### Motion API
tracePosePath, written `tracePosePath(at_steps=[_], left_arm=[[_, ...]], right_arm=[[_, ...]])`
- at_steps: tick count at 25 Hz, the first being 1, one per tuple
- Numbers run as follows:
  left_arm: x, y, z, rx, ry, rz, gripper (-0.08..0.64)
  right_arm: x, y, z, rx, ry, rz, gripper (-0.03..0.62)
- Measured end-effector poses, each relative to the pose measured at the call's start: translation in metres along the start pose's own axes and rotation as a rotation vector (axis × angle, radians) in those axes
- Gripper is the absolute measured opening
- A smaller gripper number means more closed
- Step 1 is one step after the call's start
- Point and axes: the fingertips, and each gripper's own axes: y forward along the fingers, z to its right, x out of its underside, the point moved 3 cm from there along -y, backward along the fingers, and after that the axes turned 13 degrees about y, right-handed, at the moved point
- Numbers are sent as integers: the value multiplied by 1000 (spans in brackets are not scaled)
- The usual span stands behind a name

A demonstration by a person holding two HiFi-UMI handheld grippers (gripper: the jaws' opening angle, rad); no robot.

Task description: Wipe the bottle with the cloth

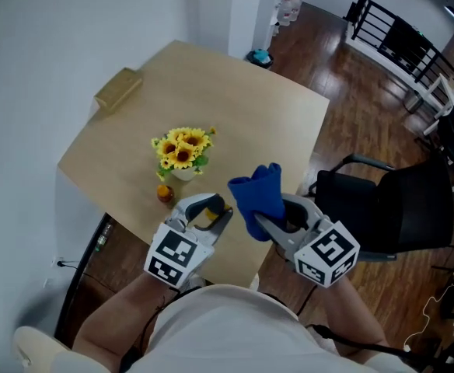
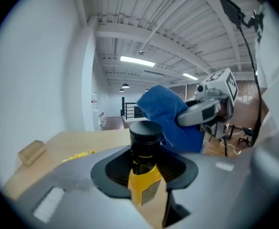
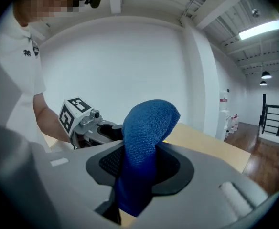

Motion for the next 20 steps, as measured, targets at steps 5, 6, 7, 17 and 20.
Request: tracePosePath(at_steps=[5,6,7,17,20], left_arm=[[-41,-10,-9,19,-119,78,153],[-49,-11,-8,21,-132,94,153],[-55,-12,-8,23,-146,108,153],[-89,-10,-3,-9,-194,126,153],[-87,-4,-3,-36,-198,104,153]], right_arm=[[13,-4,-1,-42,85,60,152],[20,-4,1,-41,98,63,152],[27,-4,3,-39,110,66,152],[125,-14,55,38,160,-91,150],[103,-34,41,-12,156,-37,150]])
